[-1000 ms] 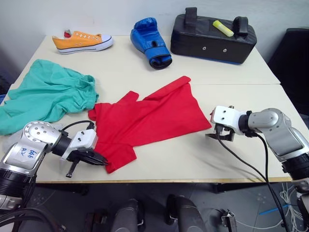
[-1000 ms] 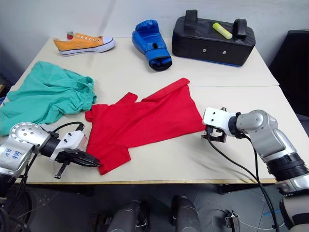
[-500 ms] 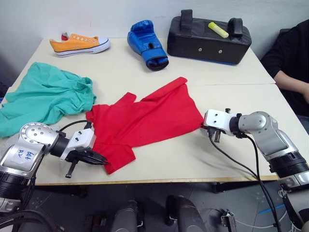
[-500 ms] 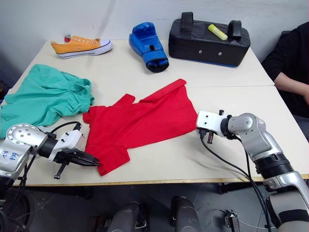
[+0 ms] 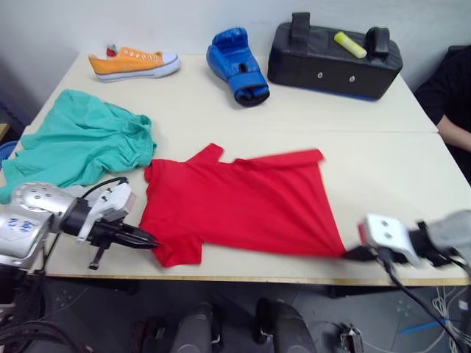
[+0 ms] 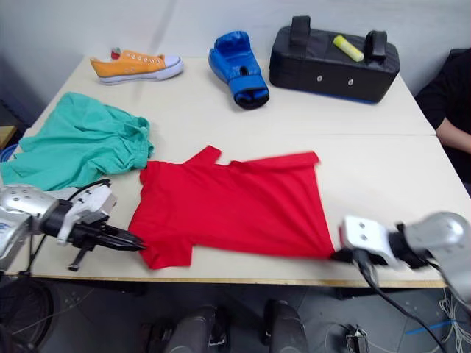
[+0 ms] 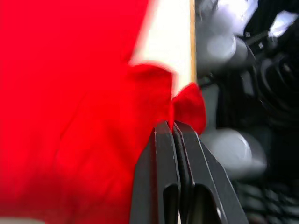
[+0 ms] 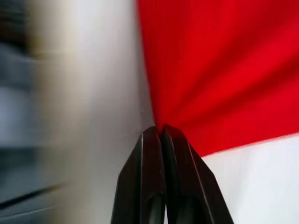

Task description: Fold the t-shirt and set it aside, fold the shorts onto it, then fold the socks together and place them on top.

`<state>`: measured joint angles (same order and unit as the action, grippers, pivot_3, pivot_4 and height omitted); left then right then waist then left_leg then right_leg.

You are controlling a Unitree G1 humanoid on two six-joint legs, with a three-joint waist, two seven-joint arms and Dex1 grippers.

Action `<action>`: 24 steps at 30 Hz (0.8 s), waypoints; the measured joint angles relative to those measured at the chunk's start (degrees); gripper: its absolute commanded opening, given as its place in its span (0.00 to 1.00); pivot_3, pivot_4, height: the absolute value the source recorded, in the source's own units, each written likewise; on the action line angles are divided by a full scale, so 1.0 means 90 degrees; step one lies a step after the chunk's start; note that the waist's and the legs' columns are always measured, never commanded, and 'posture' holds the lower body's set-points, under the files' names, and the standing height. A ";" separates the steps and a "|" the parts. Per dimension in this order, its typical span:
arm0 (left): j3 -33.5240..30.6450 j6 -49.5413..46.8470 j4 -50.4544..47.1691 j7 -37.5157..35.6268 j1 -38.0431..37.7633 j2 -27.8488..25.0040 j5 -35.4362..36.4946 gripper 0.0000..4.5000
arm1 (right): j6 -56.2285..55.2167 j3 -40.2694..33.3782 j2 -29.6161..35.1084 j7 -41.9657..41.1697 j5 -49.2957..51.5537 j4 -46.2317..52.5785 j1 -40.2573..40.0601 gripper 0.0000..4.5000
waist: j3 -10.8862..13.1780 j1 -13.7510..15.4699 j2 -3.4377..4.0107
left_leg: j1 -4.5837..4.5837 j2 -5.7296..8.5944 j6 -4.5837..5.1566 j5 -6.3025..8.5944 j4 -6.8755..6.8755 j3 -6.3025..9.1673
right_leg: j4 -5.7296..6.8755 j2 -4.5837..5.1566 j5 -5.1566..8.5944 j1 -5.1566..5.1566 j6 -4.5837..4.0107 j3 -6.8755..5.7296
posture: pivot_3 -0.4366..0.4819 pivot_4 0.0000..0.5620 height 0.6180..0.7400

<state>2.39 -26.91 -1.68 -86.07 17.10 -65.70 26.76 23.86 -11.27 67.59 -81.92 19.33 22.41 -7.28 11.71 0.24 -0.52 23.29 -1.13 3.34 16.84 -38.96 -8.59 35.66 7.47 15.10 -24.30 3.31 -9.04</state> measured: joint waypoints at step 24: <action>-0.1635 0.0618 0.5893 0.2304 0.7820 0.2376 0.0349 0.00 | -0.1458 -0.0940 -0.1098 0.4562 -0.0792 -0.2287 0.6078 0.02 | 0.0021 -0.0048 -0.0055 | 0.0033 0.0080 0.0018 -0.0057 0.0165 -0.0080 | 0.0024 -0.0020 -0.0013 -0.0121 0.0087 -0.0036 | 0.48 0.27 1.00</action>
<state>-12.32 -21.35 51.36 -65.34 87.48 -44.31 29.90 10.74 -19.73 57.71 -40.86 12.21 1.83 47.43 11.89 -0.19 -1.01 23.59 -0.41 3.50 16.32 -37.47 -9.31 35.88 7.29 14.98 -25.39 4.08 -9.37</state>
